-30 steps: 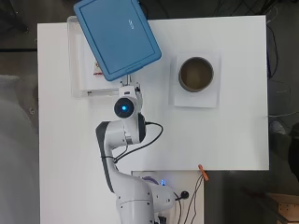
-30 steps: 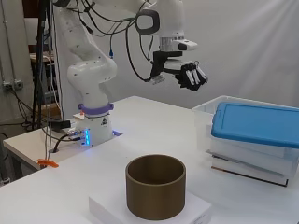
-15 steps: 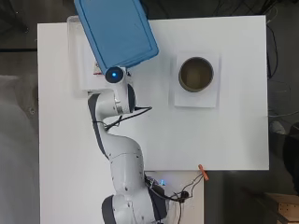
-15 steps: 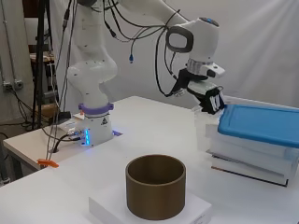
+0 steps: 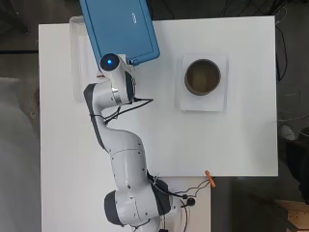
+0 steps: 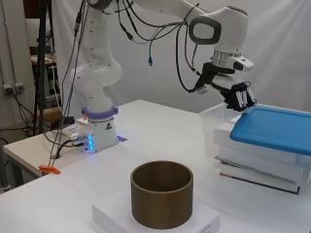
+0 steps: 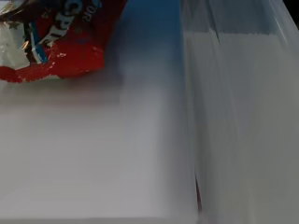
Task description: Teleoperate dual arm-hand system to remove items from a box
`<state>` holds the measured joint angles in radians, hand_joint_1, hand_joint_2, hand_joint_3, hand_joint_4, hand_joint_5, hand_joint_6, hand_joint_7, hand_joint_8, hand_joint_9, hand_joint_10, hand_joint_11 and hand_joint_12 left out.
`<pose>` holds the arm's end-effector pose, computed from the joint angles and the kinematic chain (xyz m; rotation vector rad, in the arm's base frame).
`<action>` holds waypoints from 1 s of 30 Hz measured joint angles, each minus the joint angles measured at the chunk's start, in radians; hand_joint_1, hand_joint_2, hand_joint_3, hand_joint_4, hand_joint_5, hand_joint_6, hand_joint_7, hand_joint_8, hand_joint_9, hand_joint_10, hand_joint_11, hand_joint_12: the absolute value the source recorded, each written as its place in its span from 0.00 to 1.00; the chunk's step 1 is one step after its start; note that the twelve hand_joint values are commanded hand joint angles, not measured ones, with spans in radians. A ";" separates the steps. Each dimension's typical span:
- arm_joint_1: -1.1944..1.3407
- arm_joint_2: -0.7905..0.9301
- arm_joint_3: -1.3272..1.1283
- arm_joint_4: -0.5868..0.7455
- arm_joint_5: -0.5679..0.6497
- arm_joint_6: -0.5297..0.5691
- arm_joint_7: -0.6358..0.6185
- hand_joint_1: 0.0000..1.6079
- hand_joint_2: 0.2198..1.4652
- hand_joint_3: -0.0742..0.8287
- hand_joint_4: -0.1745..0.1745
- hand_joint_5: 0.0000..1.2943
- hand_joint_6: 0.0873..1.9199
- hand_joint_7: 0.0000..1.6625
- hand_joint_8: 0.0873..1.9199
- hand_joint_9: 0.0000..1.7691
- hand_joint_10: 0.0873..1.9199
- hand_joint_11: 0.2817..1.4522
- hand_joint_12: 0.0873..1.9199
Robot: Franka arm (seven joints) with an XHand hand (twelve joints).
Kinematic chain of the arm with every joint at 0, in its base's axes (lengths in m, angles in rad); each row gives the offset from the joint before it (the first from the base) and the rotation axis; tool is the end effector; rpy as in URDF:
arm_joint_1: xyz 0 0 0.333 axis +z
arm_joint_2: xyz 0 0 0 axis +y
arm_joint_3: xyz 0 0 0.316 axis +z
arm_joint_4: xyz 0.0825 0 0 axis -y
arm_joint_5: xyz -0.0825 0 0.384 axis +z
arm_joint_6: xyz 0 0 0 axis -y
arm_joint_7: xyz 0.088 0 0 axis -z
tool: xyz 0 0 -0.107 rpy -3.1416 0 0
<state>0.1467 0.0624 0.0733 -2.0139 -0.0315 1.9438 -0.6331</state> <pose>0.5383 0.1178 0.4119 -2.8415 -1.3147 0.2107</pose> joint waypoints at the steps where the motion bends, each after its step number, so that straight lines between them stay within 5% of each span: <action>1: 0.000 0.022 -0.001 0.030 -0.009 -0.015 0.011 0.57 0.80 0.08 1.00 0.61 0.64 0.72 1.00 0.79 1.00 0.60 0.92; 6: 0.004 0.102 0.007 0.086 0.001 -0.040 0.005 0.56 0.80 0.08 1.00 0.59 0.66 0.71 1.00 0.79 1.00 0.59 0.91; 9: 0.007 0.065 0.026 0.062 0.032 -0.041 -0.009 0.45 0.79 0.08 0.69 0.66 0.15 0.70 1.00 0.78 1.00 0.57 0.92; 12: 0.010 0.012 0.041 0.024 0.046 -0.045 -0.012 0.41 0.79 0.08 0.61 0.71 0.00 0.70 1.00 0.78 1.00 0.58 0.92; 19: 0.012 -0.111 0.046 -0.092 0.121 -0.058 -0.038 0.37 0.79 0.08 0.61 0.71 0.00 0.69 1.00 0.78 1.00 0.62 0.93; 23: 0.010 -0.184 0.036 -0.170 0.163 -0.096 -0.059 0.35 0.79 0.08 0.57 0.66 0.00 0.61 0.93 0.69 0.97 0.51 0.91; 26: 0.006 -0.168 0.024 -0.159 0.156 -0.132 -0.049 0.36 0.80 0.08 0.62 0.69 0.00 0.62 0.96 0.71 0.98 0.53 0.92; 28: 0.003 -0.136 0.013 -0.149 0.145 -0.130 -0.044 0.49 0.80 0.08 0.87 0.63 0.41 0.65 0.99 0.75 1.00 0.58 0.93; 30: 0.001 -0.115 0.004 -0.142 0.139 -0.120 -0.020 0.55 0.80 0.08 0.97 0.61 0.59 0.68 1.00 0.77 1.00 0.60 0.94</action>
<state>0.1475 -0.0525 0.0774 -2.1561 0.1077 1.8242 -0.6526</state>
